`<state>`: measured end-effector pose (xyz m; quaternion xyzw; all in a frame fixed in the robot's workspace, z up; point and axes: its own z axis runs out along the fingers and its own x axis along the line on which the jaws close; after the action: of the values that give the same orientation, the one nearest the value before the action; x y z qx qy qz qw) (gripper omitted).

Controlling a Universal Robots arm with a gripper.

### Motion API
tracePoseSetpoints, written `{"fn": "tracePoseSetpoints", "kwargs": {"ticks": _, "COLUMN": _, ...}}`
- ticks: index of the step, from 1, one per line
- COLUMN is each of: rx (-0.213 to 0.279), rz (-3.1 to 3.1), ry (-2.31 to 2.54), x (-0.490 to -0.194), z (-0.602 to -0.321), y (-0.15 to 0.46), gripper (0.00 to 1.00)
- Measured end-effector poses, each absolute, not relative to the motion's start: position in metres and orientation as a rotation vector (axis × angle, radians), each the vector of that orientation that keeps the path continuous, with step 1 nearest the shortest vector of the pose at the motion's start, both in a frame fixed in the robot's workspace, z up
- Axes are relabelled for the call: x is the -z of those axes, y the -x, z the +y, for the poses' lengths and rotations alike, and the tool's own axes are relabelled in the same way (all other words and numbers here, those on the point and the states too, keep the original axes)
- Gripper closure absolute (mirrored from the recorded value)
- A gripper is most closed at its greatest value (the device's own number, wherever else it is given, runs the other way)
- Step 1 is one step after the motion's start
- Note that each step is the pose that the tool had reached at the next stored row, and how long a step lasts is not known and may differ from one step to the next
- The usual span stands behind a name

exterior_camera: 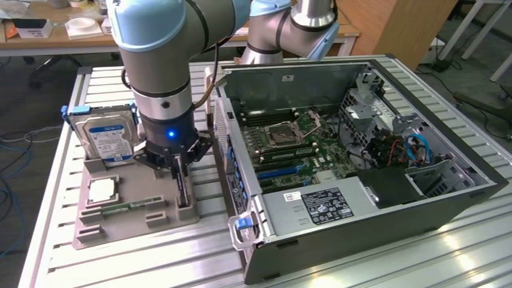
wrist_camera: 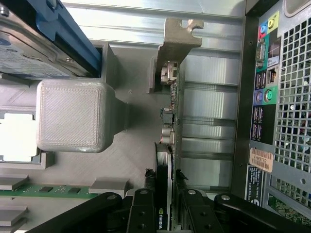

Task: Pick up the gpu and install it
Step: 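Pick up the gpu and move the gpu toward the slot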

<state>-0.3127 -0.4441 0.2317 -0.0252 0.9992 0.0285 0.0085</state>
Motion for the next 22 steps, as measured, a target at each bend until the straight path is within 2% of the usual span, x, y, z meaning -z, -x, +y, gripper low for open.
{"fn": "tracePoseSetpoints", "kwargs": {"ticks": 22, "rx": -0.092, "rz": 3.122, "ry": 0.031, "x": -0.2355, "z": -0.4441, "y": 0.3128, "gripper": 0.74}}
